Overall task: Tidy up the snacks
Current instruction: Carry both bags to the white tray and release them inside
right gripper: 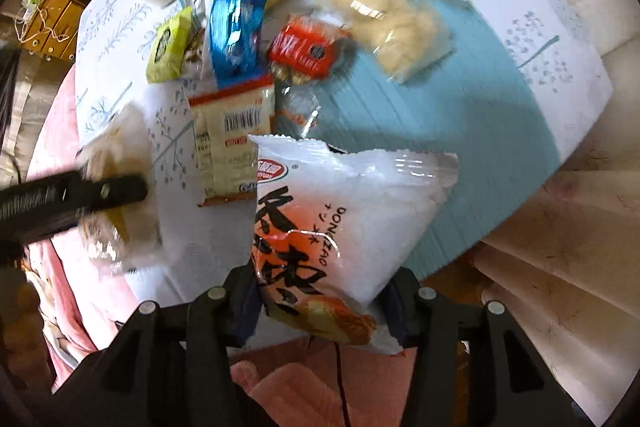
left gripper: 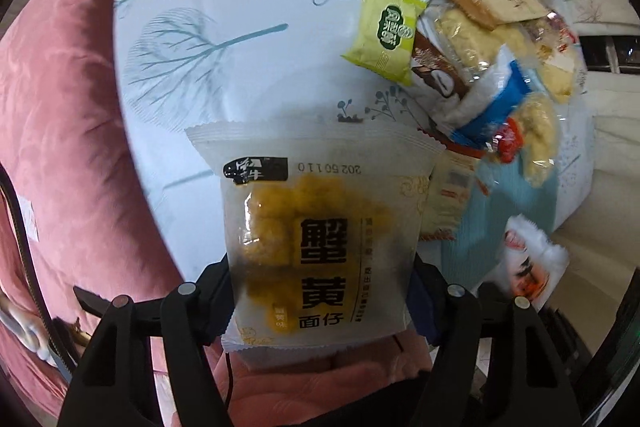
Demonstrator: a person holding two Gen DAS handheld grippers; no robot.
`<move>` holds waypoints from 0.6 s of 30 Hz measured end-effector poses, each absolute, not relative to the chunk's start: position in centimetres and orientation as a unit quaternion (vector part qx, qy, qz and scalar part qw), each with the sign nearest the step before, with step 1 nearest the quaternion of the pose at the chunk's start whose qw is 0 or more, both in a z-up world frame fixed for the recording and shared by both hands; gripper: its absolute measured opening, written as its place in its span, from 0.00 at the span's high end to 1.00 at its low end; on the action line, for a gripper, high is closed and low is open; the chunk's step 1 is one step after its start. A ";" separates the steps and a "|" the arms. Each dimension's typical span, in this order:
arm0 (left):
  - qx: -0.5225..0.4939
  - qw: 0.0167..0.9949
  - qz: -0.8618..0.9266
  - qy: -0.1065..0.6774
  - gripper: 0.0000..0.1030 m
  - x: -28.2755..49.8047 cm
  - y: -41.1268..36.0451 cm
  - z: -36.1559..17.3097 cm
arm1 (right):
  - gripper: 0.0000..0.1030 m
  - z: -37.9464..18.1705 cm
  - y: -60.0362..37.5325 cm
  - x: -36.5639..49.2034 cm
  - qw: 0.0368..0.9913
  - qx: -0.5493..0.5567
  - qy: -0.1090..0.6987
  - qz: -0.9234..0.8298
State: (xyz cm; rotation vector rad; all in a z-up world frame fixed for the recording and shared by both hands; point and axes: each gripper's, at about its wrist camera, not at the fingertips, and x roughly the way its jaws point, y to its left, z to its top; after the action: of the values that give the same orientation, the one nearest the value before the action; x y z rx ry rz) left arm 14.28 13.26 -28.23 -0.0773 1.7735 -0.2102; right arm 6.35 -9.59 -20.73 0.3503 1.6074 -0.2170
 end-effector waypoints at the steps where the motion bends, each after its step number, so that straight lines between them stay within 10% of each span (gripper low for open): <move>1: -0.041 0.629 -0.092 0.771 0.32 13.9 14.5 -27.0 | 0.51 -19.9 -10.1 6.8 0.677 0.159 0.712 -0.097; 18: -0.120 0.694 -0.051 0.708 0.32 15.7 13.5 -15.1 | 0.51 -10.6 -14.6 13.1 0.739 0.147 0.658 -0.019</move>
State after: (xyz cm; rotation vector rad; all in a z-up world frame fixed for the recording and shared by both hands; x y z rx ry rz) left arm 15.71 13.51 -15.14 -0.2671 1.5805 -0.1147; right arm 13.13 -14.59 -10.56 0.3217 1.4437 -0.0415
